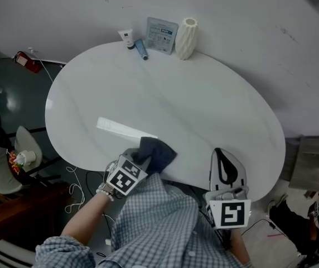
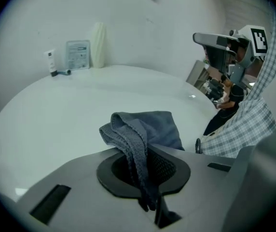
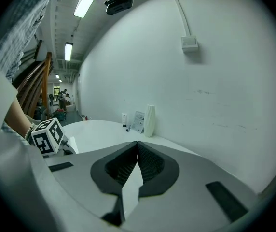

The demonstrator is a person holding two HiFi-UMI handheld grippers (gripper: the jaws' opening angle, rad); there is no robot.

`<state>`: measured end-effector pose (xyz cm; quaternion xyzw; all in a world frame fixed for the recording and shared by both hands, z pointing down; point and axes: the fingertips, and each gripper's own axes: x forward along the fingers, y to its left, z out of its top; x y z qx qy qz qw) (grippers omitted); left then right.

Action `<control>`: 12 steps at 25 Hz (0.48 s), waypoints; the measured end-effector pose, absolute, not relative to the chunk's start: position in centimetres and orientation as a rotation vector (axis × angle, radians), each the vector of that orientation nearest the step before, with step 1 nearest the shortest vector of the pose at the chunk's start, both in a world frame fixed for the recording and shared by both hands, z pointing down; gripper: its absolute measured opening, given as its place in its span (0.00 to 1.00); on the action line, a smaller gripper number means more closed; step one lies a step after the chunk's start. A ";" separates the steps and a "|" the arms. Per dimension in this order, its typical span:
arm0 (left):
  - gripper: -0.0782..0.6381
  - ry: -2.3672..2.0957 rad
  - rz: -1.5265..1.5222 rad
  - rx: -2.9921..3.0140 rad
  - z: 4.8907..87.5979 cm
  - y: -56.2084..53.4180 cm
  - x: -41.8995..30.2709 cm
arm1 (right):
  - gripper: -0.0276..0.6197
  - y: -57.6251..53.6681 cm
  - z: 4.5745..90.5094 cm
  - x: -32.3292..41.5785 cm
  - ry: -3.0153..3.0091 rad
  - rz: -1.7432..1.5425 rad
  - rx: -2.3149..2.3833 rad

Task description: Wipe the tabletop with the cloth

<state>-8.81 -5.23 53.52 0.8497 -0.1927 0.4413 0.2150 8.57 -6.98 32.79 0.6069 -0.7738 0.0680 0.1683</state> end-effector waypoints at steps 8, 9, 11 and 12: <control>0.16 -0.736 1.139 2.331 50.8 -7.7 -11.9 | 0.06 -7.0 32.6 8.0 -2.241 0.161 1.701; 0.16 -0.747 1.077 2.332 49.8 -8.0 -11.8 | 0.06 -7.1 32.5 8.0 -2.246 0.155 1.701; 0.16 -0.772 0.965 2.320 47.9 -8.4 -11.3 | 0.06 -7.0 32.5 8.1 -2.247 0.158 1.702; 0.16 -0.788 0.933 2.316 47.1 -8.7 -11.0 | 0.06 -7.0 32.6 8.2 -2.243 0.165 1.699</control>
